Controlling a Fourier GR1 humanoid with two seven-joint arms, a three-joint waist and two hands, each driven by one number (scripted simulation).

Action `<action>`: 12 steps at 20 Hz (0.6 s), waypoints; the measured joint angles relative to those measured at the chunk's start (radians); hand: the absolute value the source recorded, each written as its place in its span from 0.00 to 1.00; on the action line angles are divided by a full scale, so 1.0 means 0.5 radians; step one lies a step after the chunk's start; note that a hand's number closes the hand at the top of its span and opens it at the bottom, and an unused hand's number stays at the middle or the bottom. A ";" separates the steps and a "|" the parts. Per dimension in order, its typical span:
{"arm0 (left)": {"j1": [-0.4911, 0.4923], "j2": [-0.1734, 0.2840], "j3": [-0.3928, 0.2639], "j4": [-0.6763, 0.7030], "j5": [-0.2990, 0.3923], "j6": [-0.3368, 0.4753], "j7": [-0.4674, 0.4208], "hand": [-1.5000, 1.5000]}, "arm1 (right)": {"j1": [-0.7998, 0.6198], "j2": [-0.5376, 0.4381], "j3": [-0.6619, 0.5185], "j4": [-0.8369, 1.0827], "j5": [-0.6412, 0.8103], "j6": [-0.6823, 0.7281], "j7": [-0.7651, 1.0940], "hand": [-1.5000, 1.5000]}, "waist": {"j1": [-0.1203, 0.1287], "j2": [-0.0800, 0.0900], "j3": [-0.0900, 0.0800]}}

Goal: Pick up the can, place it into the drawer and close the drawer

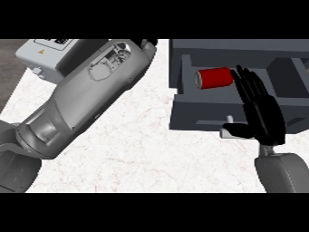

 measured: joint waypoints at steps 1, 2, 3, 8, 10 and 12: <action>0.022 0.041 0.001 -0.046 -0.008 -0.017 0.027 0.00 | -0.030 0.001 -0.010 0.052 0.009 -0.026 -0.016 0.00 | 0.001 -0.003 -0.004; 0.052 0.073 0.000 -0.096 -0.018 -0.015 0.046 0.00 | -0.066 0.001 -0.030 0.117 0.012 -0.071 -0.042 0.00 | 0.007 -0.006 -0.008; 0.046 0.113 0.005 -0.129 -0.022 -0.030 0.083 0.00 | -0.100 0.003 -0.040 0.184 0.042 -0.120 -0.053 0.00 | 0.009 -0.009 -0.013; 0.135 0.242 -0.010 -0.304 -0.055 -0.065 0.180 0.00 | -0.285 -0.010 -0.112 0.504 0.136 -0.307 -0.108 0.00 | 0.036 -0.018 -0.029; 0.164 0.287 -0.014 -0.385 -0.061 -0.067 0.228 0.00 | -0.361 -0.017 -0.144 0.629 0.181 -0.374 -0.105 0.00 | 0.050 -0.020 -0.031; 0.204 0.333 -0.020 -0.459 -0.069 -0.070 0.272 0.00 | -0.444 -0.025 -0.178 0.754 0.207 -0.436 -0.111 0.00 | 0.061 -0.018 -0.030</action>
